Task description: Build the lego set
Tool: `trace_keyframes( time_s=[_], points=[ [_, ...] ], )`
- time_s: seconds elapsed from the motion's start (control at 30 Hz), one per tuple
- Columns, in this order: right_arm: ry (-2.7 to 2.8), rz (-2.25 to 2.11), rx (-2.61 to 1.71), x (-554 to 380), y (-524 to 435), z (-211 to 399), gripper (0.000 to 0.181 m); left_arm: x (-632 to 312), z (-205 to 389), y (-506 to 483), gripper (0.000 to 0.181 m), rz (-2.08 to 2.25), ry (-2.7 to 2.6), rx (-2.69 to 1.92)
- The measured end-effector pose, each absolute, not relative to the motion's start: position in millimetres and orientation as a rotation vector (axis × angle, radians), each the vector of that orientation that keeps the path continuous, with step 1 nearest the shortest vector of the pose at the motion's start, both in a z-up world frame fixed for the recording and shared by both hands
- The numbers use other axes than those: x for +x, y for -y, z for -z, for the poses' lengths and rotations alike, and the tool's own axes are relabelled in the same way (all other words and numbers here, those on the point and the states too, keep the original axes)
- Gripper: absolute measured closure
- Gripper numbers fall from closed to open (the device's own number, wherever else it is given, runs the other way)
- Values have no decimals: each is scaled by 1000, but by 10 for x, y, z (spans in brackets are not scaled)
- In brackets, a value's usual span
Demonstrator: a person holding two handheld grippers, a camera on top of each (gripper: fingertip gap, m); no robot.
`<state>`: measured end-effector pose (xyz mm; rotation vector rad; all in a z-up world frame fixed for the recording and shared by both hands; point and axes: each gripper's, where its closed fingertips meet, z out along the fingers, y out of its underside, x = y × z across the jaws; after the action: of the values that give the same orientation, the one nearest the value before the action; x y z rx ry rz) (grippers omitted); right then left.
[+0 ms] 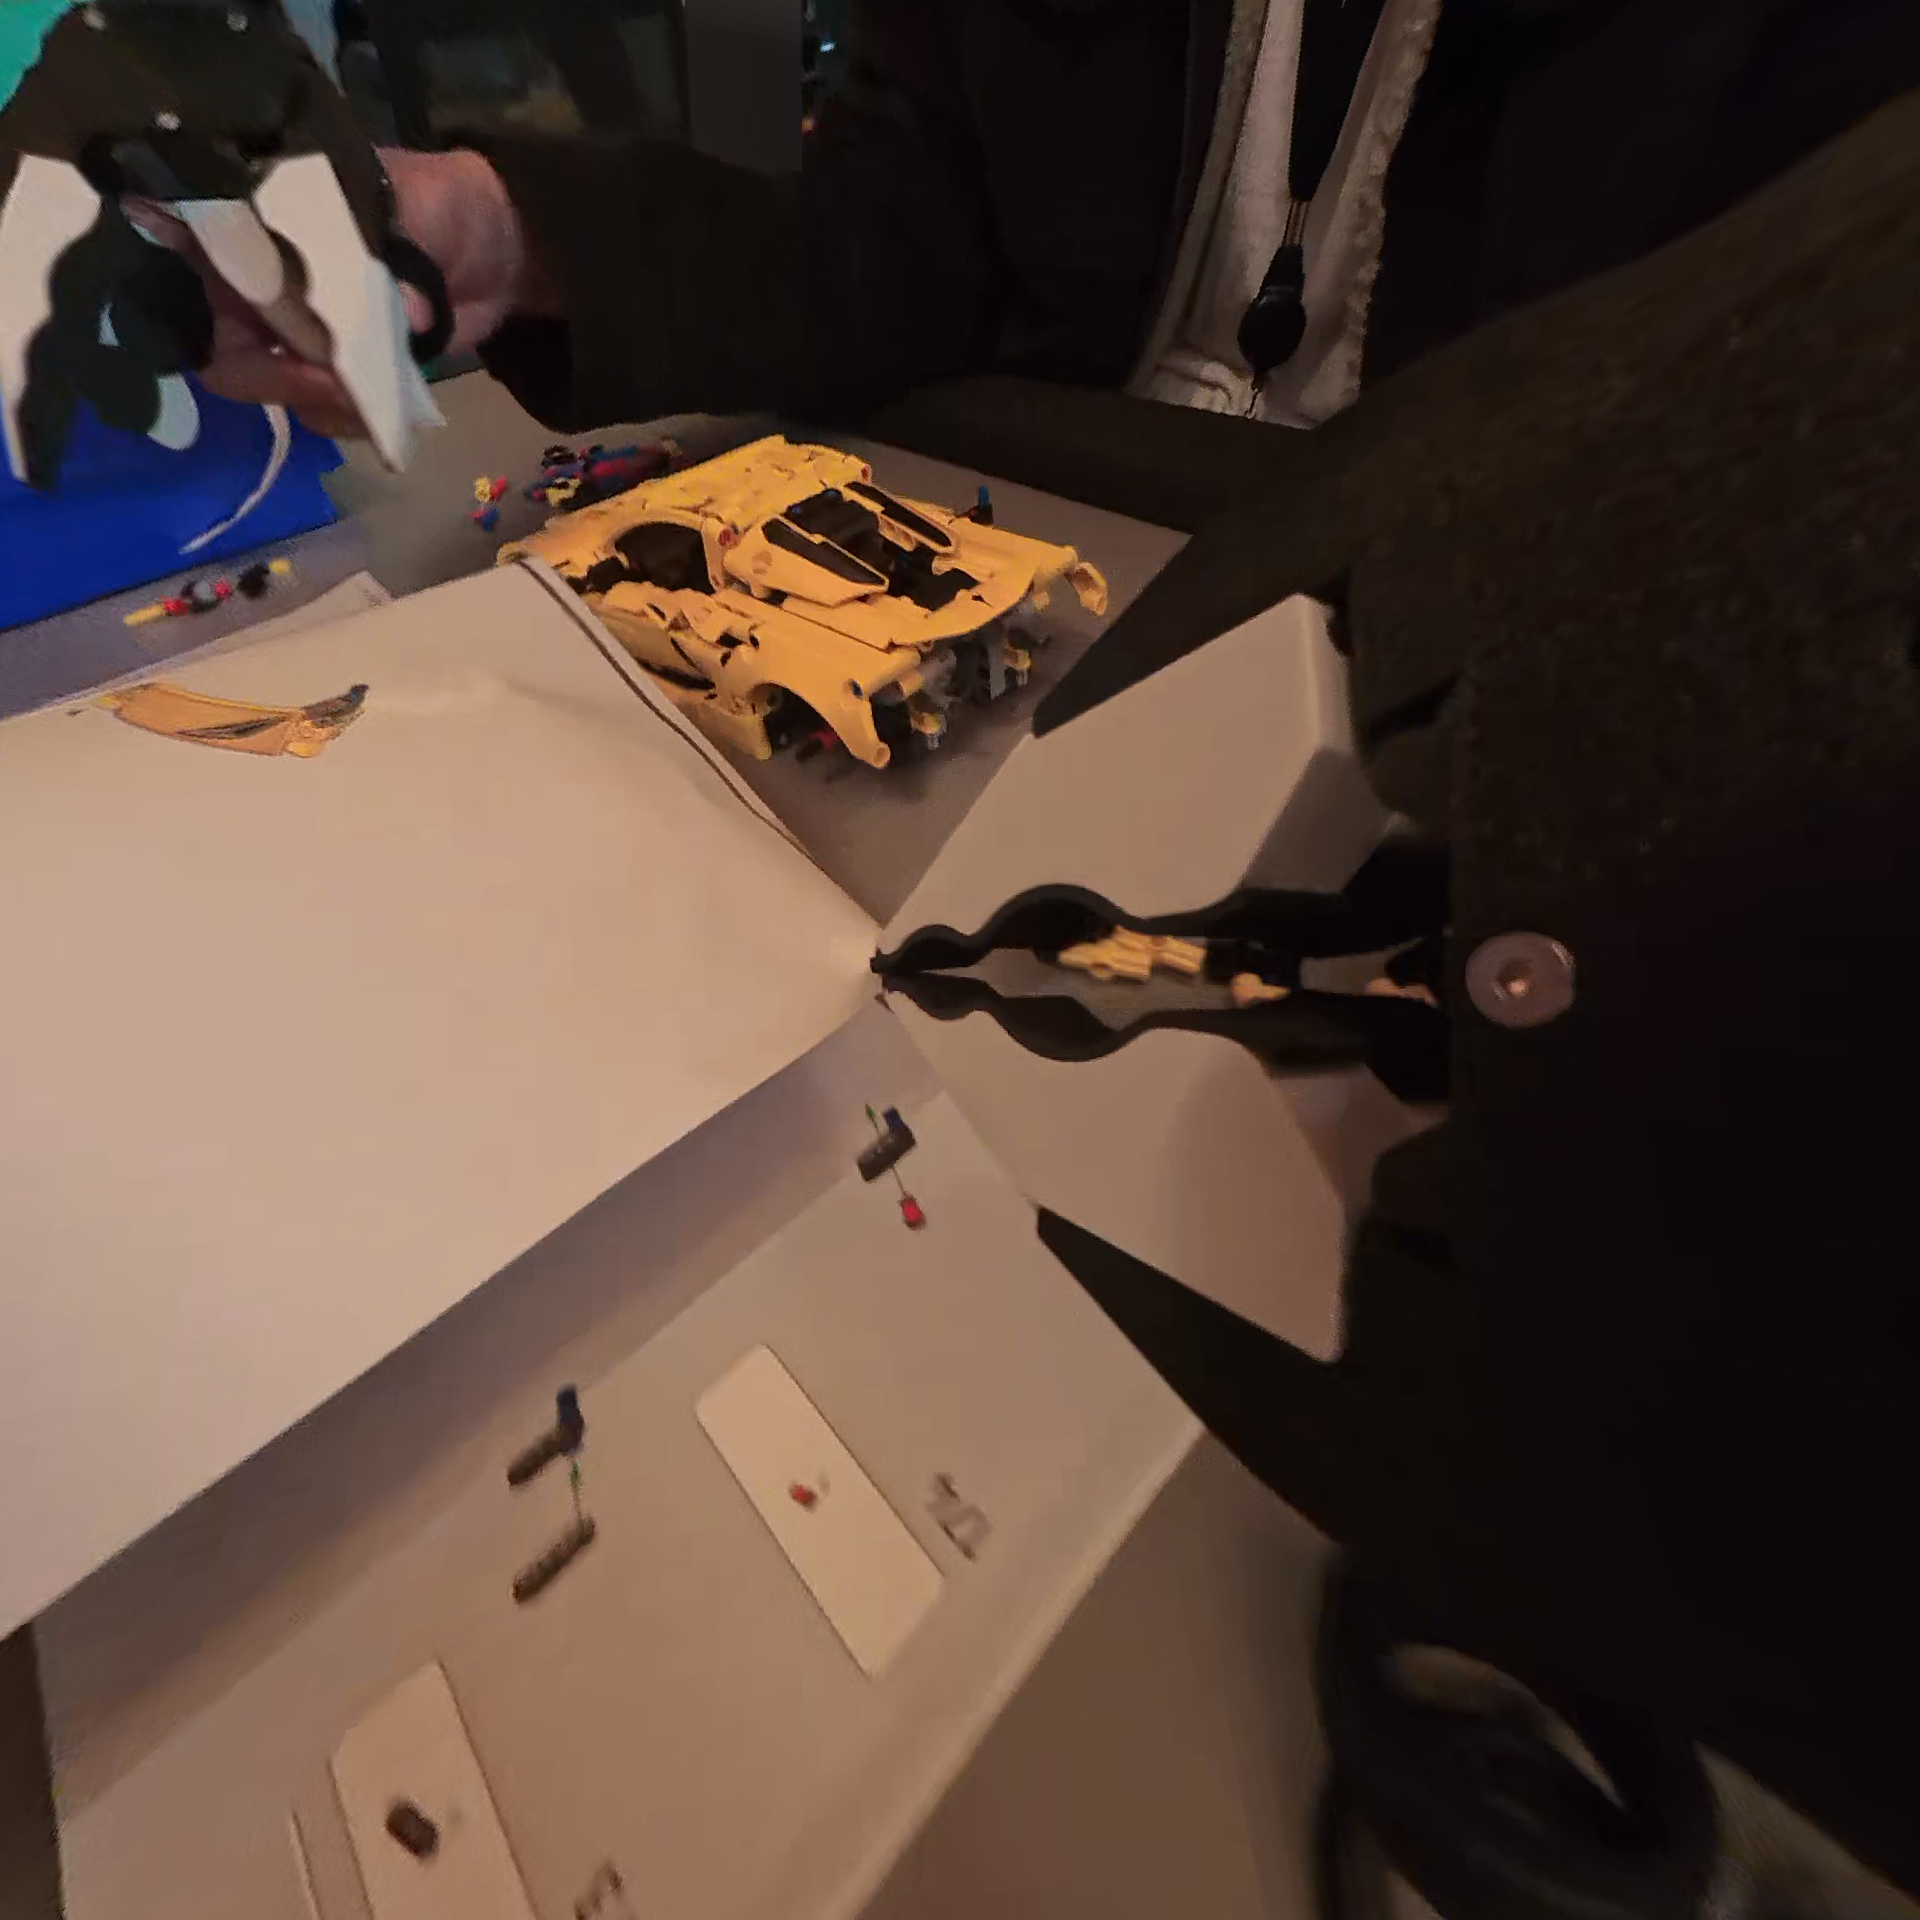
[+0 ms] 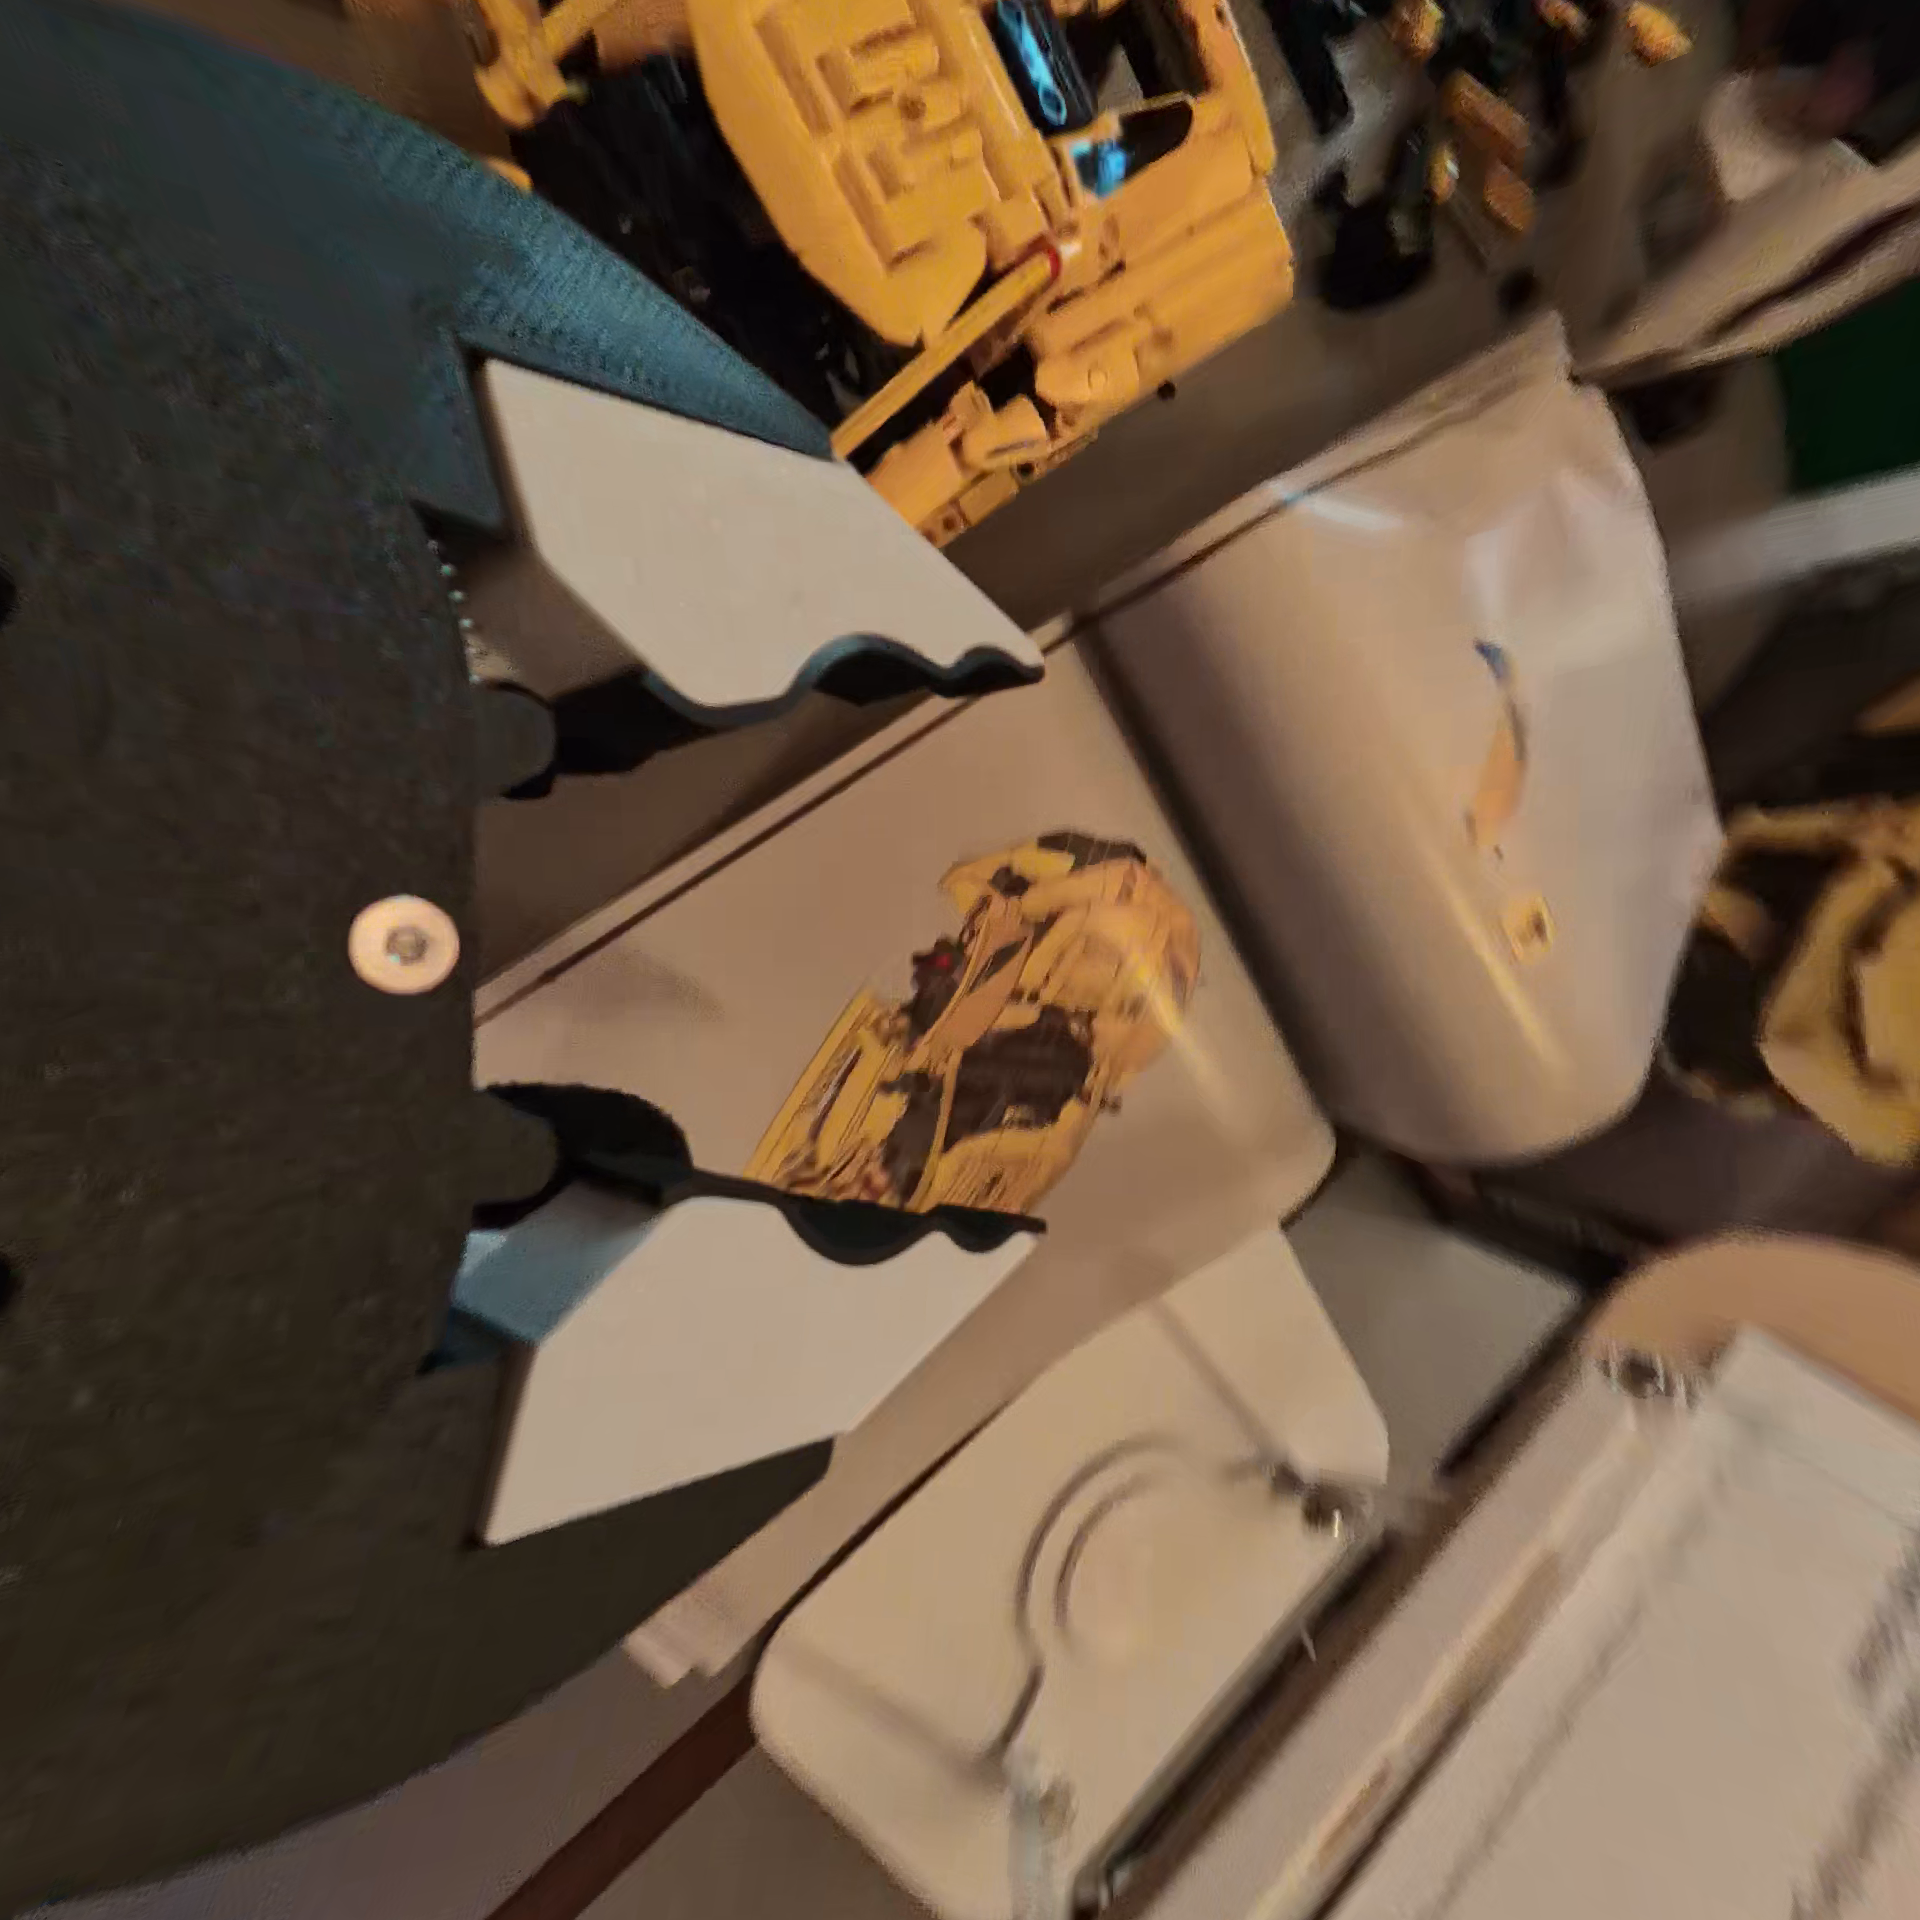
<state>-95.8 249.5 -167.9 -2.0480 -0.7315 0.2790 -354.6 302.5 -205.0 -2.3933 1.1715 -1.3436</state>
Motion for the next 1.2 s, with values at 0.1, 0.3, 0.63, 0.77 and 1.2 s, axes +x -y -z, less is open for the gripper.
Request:
trace_keyframes(
  time_s=[0.1,0.3,0.63,0.77,1.2],
  points=[
    [930,-355,-2101,-1370,-2664,1746,82,-3705,2045,-3106,181,1314,-1095,-2418],
    [1316,-381,-2231,-1850,-3058,2091,75,-3993,2081,-3044,181,1268,-1091,-2470],
    [1573,-252,-2380,-2067,-3157,2540,66,-4285,1690,-3456,170,1045,-870,-2360],
    [1570,-253,-2397,-2145,-3171,2527,60,-4095,1499,-3607,169,992,-911,-2173],
    [1538,-180,-2422,-1957,-3295,2564,69,-3764,2507,-3544,181,815,-1152,-2452]
  ],
)
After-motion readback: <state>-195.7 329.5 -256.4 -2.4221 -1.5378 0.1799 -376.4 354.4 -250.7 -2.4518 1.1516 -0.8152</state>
